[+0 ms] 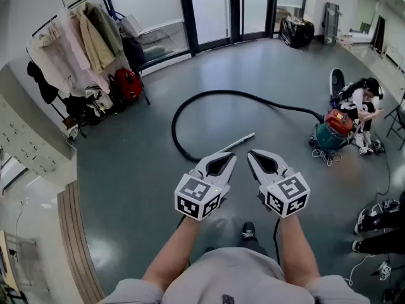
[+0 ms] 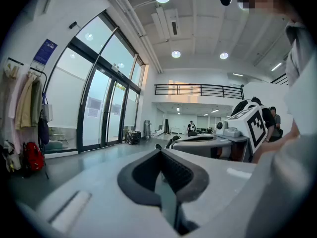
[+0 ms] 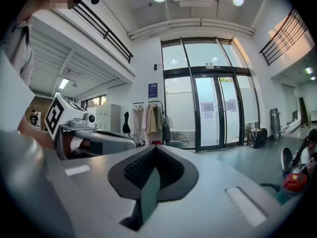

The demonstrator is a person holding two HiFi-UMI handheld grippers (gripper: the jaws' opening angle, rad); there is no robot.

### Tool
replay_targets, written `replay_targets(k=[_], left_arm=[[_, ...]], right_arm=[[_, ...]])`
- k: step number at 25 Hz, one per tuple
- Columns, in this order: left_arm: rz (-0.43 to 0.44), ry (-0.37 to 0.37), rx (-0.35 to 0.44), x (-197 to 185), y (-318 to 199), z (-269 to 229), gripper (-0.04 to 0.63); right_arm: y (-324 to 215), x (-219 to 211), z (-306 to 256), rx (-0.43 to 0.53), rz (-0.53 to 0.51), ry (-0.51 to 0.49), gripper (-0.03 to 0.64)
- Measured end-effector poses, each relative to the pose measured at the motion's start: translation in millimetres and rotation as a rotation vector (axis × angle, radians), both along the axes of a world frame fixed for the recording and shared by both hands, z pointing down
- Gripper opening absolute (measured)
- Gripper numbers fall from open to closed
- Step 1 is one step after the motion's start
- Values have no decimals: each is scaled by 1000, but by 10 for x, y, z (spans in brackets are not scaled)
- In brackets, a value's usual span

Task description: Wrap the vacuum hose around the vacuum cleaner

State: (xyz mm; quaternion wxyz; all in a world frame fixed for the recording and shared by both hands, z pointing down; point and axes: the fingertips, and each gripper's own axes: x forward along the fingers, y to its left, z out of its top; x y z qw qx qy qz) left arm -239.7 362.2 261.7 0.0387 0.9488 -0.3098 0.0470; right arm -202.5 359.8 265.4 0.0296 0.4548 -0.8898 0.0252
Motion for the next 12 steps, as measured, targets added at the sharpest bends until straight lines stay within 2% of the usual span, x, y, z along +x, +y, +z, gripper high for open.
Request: replay_targets(k=[12], left_arm=[[10,-13,0,12,41,51,0]], right_arm=[[40,-46,37,0,-9,-21,26]])
